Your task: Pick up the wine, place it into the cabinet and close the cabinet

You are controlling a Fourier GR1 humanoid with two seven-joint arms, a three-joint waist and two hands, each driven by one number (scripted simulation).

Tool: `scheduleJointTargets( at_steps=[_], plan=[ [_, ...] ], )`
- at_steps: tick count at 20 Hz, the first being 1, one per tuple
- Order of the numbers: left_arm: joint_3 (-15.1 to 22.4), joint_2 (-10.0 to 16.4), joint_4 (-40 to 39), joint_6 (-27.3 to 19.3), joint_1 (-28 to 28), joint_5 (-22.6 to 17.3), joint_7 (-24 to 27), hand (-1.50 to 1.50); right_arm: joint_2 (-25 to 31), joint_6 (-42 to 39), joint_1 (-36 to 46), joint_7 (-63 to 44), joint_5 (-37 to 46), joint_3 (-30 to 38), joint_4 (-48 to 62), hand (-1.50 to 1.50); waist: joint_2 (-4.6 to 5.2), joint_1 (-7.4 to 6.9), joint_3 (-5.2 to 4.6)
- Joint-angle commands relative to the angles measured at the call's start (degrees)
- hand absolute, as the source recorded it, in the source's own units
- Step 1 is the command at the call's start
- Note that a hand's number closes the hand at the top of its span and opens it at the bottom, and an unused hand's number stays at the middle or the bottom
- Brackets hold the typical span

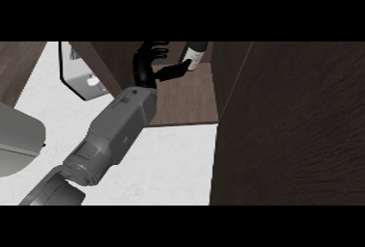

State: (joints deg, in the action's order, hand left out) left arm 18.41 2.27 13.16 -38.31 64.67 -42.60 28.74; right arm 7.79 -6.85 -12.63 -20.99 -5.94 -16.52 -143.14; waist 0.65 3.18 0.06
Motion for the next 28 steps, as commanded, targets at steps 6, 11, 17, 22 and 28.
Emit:
scheduleJointTargets(
  at_steps=[6,11,17,22,28],
  plan=[
    [-0.14,1.28,-6.97,-0.1,0.56,2.89,0.22,-1.5,0.9,-0.83,-2.94,-2.84,-4.41,0.2,-8.45,-1.5,0.28,0.39,-0.08],
    [-0.32,2.94,-8.45,-1.78,2.05,3.72,0.23,-1.5,0.35,-0.58,-1.94,-4.53,-6.4,0.16,-9.3,-1.5,0.63,1.07,-0.11],
    [-1.4,4.02,-7.55,2.69,1.89,3.99,1.4,-1.5,-0.68,-0.55,-3.55,-2.36,-2.45,-2.63,-7.87,-1.5,0.33,0.42,-0.13],
    [-1.61,2.97,-5.5,6.21,2.4,4.82,5.25,-1.5,0.43,-0.95,-3.14,-4.51,-4.97,-0.5,-9.69,-1.5,0.29,0.29,-0.13],
    [-2.81,-0.99,-1.78,9.64,0.17,4.63,8.12,-1.5,0.86,-1.39,-3.98,-3.86,-6.93,2.37,-10.91,-1.5,-0.49,-1.25,-0.05]
  ],
)
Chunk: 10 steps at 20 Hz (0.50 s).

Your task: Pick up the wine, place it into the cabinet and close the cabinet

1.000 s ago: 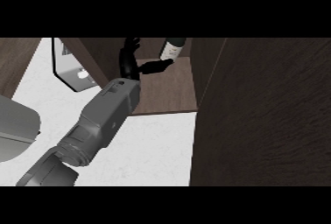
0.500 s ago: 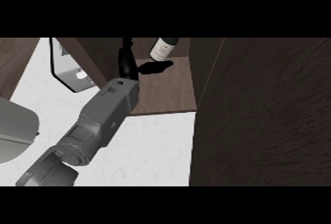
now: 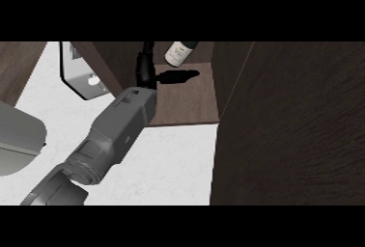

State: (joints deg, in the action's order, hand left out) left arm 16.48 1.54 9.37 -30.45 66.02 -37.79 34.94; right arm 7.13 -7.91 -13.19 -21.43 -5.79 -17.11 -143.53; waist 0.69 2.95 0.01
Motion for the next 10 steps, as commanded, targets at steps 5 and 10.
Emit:
scheduleJointTargets(
  at_steps=[5,10],
  plan=[
    [-1.83,0.47,6.84,4.66,-3.68,-0.09,3.9,-1.5,0.1,-0.96,-7.15,0.97,-2.59,-0.47,-7.64,-1.5,-0.93,-1.93,0.02],
    [-1.11,0.04,14.22,6.02,-7.65,0.31,2.27,-1.5,-0.02,1.91,-3.16,-5.01,-3.13,0.32,-10.33,-1.5,-1.27,-3.26,-0.02]
  ],
)
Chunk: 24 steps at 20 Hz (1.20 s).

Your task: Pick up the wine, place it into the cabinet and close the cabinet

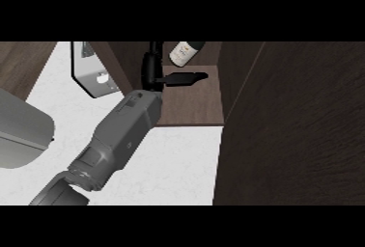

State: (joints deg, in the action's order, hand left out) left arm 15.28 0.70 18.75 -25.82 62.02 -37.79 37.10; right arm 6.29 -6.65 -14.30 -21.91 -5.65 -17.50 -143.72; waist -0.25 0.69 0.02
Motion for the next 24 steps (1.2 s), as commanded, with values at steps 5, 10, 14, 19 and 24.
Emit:
scheduleJointTargets(
  at_steps=[5,10,14,19,24],
  plan=[
    [1.42,0.74,14.59,-1.49,-6.54,1.08,-3.39,-1.5,1.11,0.25,-5.19,-2.57,-2.86,0.54,-10.64,-1.5,-0.64,-1.13,0.02],
    [5.53,0.95,25.4,-3.5,-14.41,3.42,-6.28,-1.5,1.26,1.44,-3.29,-4.74,-2.56,-0.49,-11.84,-1.5,-0.69,-1.55,0.0],
    [7.73,3.75,35.5,-1.17,-21.3,3.18,-9.88,-1.5,1.3,2.58,-0.88,-6.71,-1.7,-0.18,-12.53,-1.5,-0.67,-1.84,-0.05],
    [12.02,4.52,49.18,-4.62,-32.08,4.99,-11.68,-1.5,2.4,1.02,-5.71,-4.15,-2.39,-0.72,-12.5,-1.5,-0.65,-1.2,0.02],
    [16.53,7.77,63.78,-6.43,-42.37,7.28,-13.18,-1.5,1.5,2.21,-0.92,-4.06,-1.34,-1.65,-9.87,-1.5,-0.31,-1.59,-0.02]
  ],
)
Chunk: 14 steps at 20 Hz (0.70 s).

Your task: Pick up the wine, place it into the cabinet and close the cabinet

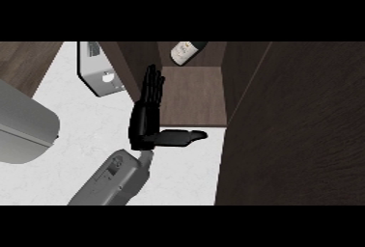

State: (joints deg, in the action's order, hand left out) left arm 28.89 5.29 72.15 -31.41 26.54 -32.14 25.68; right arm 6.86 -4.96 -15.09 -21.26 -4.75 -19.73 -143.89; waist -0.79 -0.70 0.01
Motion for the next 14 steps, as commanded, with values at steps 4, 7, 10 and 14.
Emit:
scheduleJointTargets(
  at_steps=[4,7,10,14],
  plan=[
    [4.56,4.12,16.52,-2.74,-11.55,2.98,-2.81,-1.5,2.64,1.2,-1.7,-7.95,-1.48,0.15,-14.59,-1.5,0.22,0.53,-0.03],
    [8.76,3.24,22.34,-6.21,-16.51,6.36,-2.68,-1.5,3.95,-0.74,-2.1,-6.62,-3.5,0.49,-12.18,-1.5,0.39,0.65,0.01],
    [7.64,6.31,24.84,-3.12,-21.76,5.16,-0.02,-1.5,8.16,-5.77,-2.7,-6.97,-2.64,-2.97,-10.49,1.5,0.42,0.72,-0.03],
    [7.4,9.94,29.06,-3.22,-25.1,5.68,-0.88,-1.5,10.54,-10.62,-1.47,-6.88,-7.62,-7.03,-5.45,1.5,0.56,0.0,0.0]
  ],
)
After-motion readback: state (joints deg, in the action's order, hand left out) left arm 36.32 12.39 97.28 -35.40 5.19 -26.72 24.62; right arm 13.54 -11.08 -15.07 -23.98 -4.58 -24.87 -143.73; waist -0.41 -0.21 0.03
